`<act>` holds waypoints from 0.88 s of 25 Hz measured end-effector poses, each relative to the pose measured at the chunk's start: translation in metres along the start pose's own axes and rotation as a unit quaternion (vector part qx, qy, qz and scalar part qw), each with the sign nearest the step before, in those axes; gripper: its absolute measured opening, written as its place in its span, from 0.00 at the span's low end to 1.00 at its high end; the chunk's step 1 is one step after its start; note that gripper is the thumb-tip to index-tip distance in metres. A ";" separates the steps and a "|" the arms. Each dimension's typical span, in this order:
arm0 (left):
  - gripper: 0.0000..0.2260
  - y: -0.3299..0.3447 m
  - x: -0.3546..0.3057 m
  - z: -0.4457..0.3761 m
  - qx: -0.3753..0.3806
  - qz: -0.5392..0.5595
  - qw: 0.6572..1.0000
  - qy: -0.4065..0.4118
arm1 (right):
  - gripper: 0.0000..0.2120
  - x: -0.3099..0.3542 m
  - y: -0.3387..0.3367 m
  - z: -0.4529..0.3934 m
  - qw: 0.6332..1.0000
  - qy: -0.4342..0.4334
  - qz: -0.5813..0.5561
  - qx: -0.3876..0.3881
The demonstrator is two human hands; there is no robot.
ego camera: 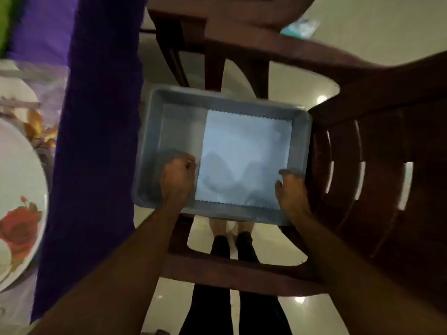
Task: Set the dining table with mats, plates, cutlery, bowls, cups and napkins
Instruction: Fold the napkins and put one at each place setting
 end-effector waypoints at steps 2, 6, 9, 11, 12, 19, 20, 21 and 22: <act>0.12 0.024 0.004 -0.014 0.007 0.029 0.999 -0.041 | 0.18 -0.004 0.016 -0.021 1.000 -0.008 0.003 -0.004; 0.10 0.066 0.007 -0.030 0.013 0.111 0.992 -0.054 | 0.22 -0.008 0.043 -0.044 0.990 -0.065 0.105 -0.069; 0.09 0.081 0.004 -0.039 0.014 0.101 0.993 -0.056 | 0.22 -0.009 0.049 -0.049 0.983 -0.056 0.149 -0.093; 0.06 0.083 0.000 -0.040 0.012 0.090 0.995 -0.041 | 0.21 -0.008 0.047 -0.052 0.977 -0.067 0.167 -0.114; 0.06 0.083 0.000 -0.040 0.011 0.088 0.995 -0.034 | 0.20 -0.007 0.045 -0.053 0.974 -0.074 0.177 -0.123; 0.08 0.074 0.009 -0.041 0.123 0.285 0.950 -0.028 | 0.12 -0.007 0.039 -0.063 0.973 -0.101 0.191 -0.086; 0.08 0.070 0.008 -0.040 0.131 0.297 0.946 -0.022 | 0.12 -0.006 0.037 -0.063 0.974 -0.097 0.188 -0.079; 0.10 0.065 0.006 -0.039 0.143 0.301 0.943 -0.011 | 0.12 -0.006 0.036 -0.063 0.976 -0.092 0.183 -0.076; 0.12 0.061 0.004 -0.038 0.156 0.294 0.943 0.002 | 0.12 -0.006 0.034 -0.062 0.977 -0.085 0.178 -0.076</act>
Point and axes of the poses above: each hand's wrist, its own z-axis away from the middle knuckle, its own y-axis out of the palm, x = y × z, the point moved 5 cm from there along -z, towards the middle knuckle, and after that the axes turned 6 degrees about -y, right-handed, at the moved point
